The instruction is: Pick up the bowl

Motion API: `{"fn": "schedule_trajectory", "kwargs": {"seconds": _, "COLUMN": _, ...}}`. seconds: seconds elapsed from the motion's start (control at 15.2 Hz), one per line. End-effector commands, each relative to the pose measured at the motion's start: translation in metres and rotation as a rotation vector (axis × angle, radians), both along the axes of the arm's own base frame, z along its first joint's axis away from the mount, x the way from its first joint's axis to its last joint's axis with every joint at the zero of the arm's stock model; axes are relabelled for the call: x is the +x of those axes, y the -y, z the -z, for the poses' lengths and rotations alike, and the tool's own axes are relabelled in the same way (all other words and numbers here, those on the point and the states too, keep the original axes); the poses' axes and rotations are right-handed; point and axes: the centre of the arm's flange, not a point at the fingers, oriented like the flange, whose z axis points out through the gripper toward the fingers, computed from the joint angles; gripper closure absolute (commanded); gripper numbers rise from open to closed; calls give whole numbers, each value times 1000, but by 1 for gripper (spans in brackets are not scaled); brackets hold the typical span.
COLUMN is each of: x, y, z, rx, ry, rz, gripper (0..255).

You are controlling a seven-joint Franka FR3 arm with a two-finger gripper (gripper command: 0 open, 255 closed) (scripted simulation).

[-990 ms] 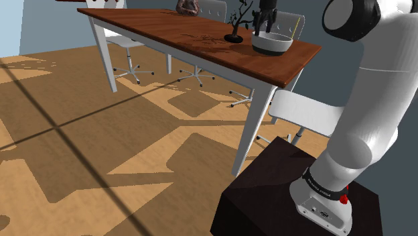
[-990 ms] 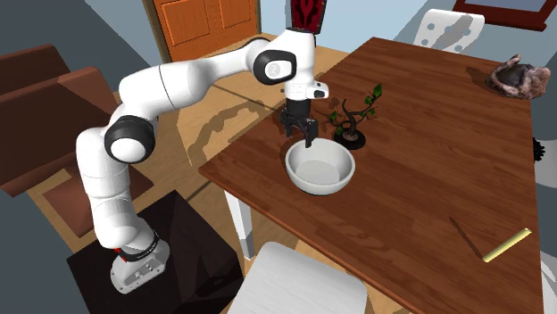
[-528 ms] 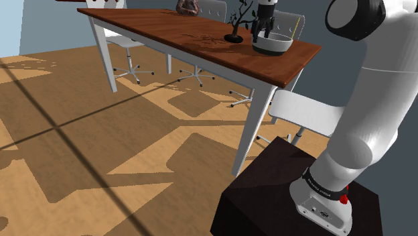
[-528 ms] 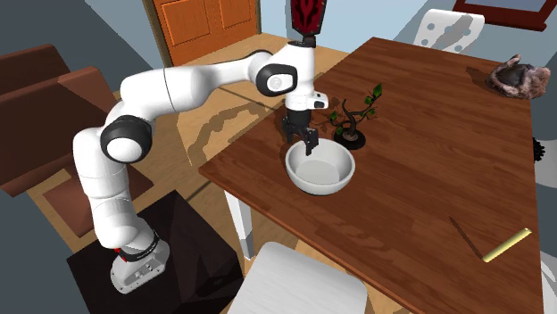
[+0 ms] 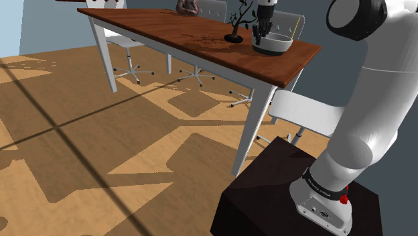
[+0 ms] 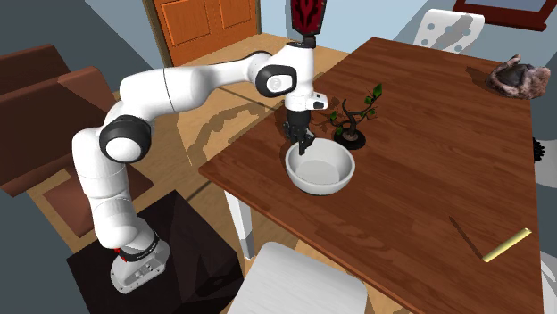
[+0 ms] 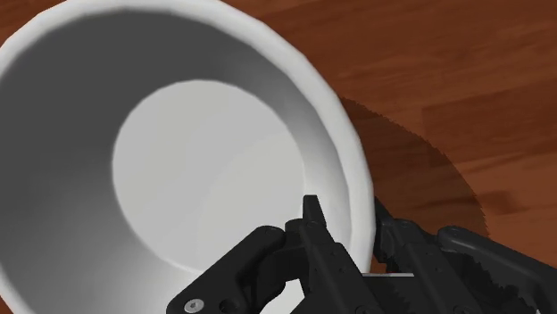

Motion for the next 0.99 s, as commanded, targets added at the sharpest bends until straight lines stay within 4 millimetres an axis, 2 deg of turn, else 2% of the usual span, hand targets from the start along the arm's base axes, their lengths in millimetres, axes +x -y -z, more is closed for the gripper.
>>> {"fn": "schedule_trajectory", "kwargs": {"seconds": 0.0, "x": 0, "y": 0, "z": 1, "rx": 1, "ry": -2, "rz": 0, "gripper": 255}}
{"fn": "schedule_trajectory", "kwargs": {"seconds": 0.13, "x": 0, "y": 0, "z": 1, "rx": 1, "ry": -2, "rz": 0, "gripper": 255}}
{"fn": "schedule_trajectory", "kwargs": {"seconds": 0.92, "x": 0, "y": 0, "z": -63, "rx": 1, "ry": -2, "rz": 0, "gripper": 255}}
